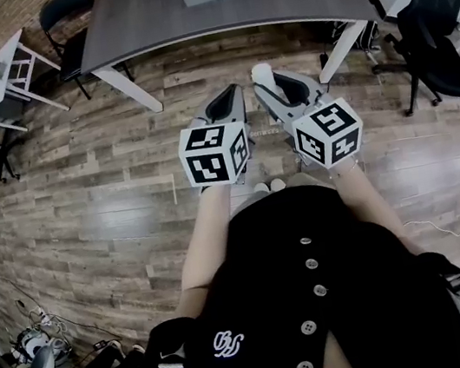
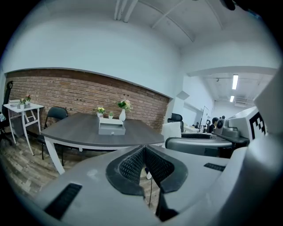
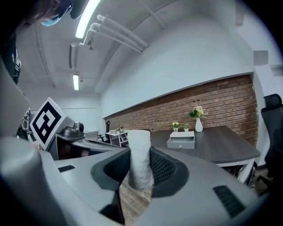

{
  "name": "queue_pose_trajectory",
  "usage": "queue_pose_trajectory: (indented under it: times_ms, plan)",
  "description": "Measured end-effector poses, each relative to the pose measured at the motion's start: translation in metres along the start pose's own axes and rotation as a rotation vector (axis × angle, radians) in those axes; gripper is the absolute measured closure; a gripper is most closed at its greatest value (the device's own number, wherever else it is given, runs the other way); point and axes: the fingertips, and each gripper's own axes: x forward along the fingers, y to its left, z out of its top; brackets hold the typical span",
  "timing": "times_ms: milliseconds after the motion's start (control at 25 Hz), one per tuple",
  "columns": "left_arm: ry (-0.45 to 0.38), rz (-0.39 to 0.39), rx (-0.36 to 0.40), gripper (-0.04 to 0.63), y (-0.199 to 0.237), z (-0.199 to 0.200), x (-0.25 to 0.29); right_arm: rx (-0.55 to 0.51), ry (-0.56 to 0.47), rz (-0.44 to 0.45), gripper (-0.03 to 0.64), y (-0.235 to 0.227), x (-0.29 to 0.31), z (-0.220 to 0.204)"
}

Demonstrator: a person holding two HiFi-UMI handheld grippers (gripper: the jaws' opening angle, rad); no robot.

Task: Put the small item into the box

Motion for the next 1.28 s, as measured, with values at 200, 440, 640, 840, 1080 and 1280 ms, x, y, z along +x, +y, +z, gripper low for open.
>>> queue_pose_trajectory:
  times_ms: [200, 440, 640, 840, 1080, 1280]
  plan:
    - [-0.002, -0.004, 0.007, 0.581, 0.002, 0.002, 0.003, 0.023, -0.003, -0.001, 0.485, -0.001, 0.003, -0.003]
    - [-0.021, -0.019, 0.005, 0.581, 0.017, 0.005, 0.005, 0.081, -0.032, 0.004, 0.483, -0.010, 0.018, 0.001]
    - [-0.003, -0.024, -0.002, 0.581, 0.030, -0.001, 0.013, 0.104, -0.006, -0.006, 0.483, -0.014, 0.033, -0.011]
    - [0.006, -0.026, -0.029, 0.581, 0.047, -0.003, 0.030, 0.112, 0.026, 0.005, 0.483, -0.025, 0.058, -0.019]
    - [-0.001, -0.001, -0.060, 0.581, 0.083, 0.008, 0.075, 0.097, 0.039, 0.031, 0.483, -0.062, 0.108, -0.013]
    - [-0.018, 0.034, -0.079, 0.580, 0.119, 0.029, 0.143, 0.063, 0.052, 0.079, 0.483, -0.117, 0.167, -0.005]
